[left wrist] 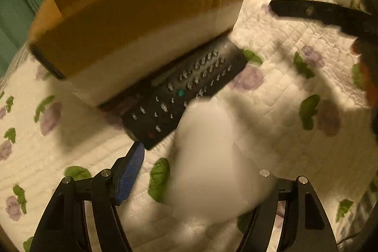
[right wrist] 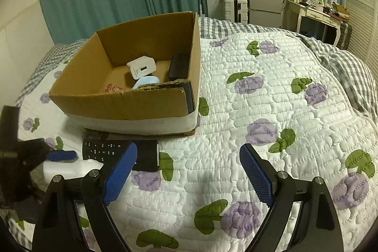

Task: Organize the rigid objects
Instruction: 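Grasp the black remote with the left tool while the right tool grasps the white device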

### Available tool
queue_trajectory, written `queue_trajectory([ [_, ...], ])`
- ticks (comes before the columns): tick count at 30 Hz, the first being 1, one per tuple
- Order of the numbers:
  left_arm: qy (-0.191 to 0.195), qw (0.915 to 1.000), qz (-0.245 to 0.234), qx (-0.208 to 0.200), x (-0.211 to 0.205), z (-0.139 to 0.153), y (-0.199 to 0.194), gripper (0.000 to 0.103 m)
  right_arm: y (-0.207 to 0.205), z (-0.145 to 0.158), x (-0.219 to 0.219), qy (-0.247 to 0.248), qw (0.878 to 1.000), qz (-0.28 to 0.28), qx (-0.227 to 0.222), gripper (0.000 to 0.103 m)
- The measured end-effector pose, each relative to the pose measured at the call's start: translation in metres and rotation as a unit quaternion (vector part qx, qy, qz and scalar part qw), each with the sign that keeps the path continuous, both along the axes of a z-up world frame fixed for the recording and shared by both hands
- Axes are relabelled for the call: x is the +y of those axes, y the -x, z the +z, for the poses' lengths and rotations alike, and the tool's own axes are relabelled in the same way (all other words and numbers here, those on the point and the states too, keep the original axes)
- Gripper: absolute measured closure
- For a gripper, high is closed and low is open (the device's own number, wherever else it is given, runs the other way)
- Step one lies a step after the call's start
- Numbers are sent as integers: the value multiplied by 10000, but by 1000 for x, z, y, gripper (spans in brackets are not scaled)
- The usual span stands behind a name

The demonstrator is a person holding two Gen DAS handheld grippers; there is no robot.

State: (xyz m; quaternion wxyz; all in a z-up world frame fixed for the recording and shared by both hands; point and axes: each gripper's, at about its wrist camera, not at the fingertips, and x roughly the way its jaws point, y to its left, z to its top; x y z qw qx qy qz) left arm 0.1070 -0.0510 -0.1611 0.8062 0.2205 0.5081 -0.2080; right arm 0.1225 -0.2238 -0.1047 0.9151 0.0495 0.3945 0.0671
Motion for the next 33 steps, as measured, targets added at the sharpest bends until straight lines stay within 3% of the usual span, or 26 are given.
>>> queue_trajectory([
  [1, -169, 9999, 21, -4, -2, -6, 1, 32, 0, -1, 1, 20, 10000, 12, 14, 14],
  [3, -55, 9998, 55, -163, 0, -2, 7, 34, 0, -2, 2, 37, 10000, 20, 31, 14],
  [5, 199, 9994, 227, -138, 5, 4, 9, 56, -1, -3, 3, 54, 10000, 27, 47, 14],
  [6, 445, 9984, 353, -35, 9, 9, 10, 57, -2, -3, 4, 67, 10000, 37, 55, 14],
  [9, 678, 9966, 466, -9, 13, 14, 14, 56, -2, -5, 7, 135, 9999, 54, 74, 14],
  [16, 689, 9968, 407, -41, -1, 15, 29, 55, -1, -4, 2, 104, 9999, -61, 52, 14],
  [20, 1087, 9920, 633, 47, 9, 21, 35, 54, 0, -1, 1, 68, 9999, -83, 18, 14],
  [22, 1079, 9914, 741, -7, 12, 23, 37, 54, 0, -1, 1, 44, 10000, -46, 12, 14],
  [28, 926, 9848, 1453, -227, 46, 34, 34, 54, 7, -3, 25, -67, 9982, 582, 130, 14],
  [33, 959, 9739, 2008, -438, 79, 40, 31, 54, 15, -19, 73, -93, 9880, 1460, 492, 14],
])
